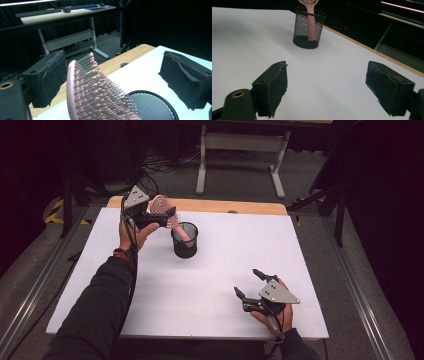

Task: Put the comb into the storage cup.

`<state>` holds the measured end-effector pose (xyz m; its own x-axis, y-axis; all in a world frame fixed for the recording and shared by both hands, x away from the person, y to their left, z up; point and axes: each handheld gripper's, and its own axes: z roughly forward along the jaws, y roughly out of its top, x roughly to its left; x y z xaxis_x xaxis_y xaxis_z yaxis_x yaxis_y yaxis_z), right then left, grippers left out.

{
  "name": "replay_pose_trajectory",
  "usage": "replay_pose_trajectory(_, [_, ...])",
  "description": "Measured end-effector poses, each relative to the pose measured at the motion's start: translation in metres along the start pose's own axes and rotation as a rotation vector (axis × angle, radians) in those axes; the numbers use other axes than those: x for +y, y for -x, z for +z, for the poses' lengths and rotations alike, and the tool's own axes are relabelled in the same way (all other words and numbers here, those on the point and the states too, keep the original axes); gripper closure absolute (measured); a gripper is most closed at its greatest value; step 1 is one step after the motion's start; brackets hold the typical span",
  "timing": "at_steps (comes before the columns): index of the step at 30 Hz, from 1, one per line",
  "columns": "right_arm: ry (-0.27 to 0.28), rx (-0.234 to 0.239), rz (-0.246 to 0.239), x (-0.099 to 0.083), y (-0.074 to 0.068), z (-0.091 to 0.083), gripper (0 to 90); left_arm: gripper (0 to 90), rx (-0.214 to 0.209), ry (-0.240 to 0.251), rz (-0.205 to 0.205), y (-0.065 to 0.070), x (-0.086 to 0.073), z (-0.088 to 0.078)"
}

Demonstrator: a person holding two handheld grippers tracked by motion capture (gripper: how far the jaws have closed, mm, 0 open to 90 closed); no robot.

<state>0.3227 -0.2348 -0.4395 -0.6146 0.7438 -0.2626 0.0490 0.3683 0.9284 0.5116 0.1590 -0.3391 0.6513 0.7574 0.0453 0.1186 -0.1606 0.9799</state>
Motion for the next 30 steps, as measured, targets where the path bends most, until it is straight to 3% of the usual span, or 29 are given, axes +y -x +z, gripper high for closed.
replay_pose_trajectory(17, [0.002,-0.002,0.000,0.000,0.000,0.000,18.4,8.2,-0.024,0.028,0.081,0.010,0.018,-0.015])
replay_pose_trajectory(30, [0.009,-0.011,0.000,0.001,0.001,-0.002,18.5,8.3,-0.058,0.026,0.110,0.013,0.021,-0.023])
